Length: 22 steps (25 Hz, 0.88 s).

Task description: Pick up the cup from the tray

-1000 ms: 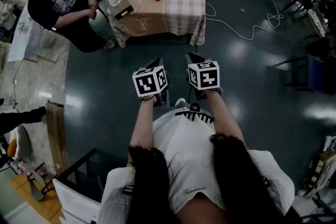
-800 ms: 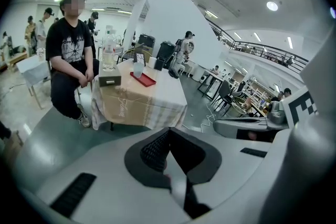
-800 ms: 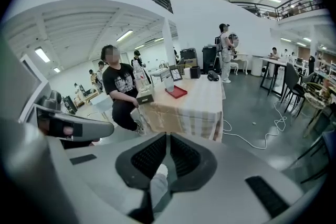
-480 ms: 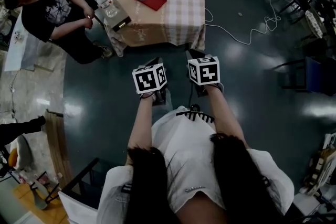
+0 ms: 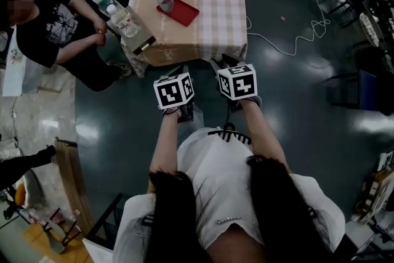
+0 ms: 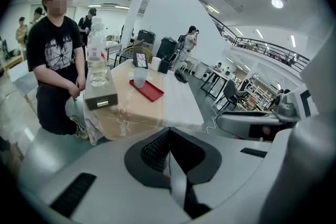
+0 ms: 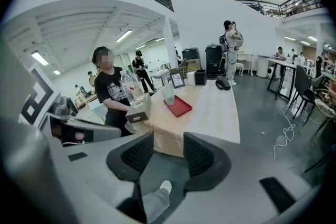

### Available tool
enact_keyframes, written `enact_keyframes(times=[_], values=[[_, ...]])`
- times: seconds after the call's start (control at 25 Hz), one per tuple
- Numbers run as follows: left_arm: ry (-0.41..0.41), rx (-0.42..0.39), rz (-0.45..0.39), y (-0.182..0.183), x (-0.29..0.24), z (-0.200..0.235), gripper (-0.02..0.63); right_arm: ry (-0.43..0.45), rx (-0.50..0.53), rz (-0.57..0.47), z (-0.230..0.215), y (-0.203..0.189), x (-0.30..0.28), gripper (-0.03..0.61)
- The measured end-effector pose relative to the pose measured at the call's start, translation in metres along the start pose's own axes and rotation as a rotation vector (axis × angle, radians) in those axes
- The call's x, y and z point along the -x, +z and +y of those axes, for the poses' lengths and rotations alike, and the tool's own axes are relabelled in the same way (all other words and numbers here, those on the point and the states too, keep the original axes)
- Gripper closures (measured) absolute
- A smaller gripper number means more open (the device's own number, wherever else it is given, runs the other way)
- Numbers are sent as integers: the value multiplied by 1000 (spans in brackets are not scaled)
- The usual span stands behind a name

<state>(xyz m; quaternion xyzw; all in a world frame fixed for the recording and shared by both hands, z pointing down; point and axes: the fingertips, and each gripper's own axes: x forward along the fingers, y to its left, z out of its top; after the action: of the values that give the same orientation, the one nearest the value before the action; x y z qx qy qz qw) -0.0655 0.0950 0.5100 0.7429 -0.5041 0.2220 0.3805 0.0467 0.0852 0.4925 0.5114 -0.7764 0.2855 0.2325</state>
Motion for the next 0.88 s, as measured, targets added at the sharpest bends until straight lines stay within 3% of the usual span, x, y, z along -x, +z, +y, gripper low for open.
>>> enact_keyframes(times=[0.28, 0.88], values=[[-12, 6, 14, 43, -25, 28, 609, 7, 57, 18, 8, 35, -43, 341], [-46, -36, 56, 113, -78, 77, 609, -35, 50, -70, 5, 107, -121, 222]])
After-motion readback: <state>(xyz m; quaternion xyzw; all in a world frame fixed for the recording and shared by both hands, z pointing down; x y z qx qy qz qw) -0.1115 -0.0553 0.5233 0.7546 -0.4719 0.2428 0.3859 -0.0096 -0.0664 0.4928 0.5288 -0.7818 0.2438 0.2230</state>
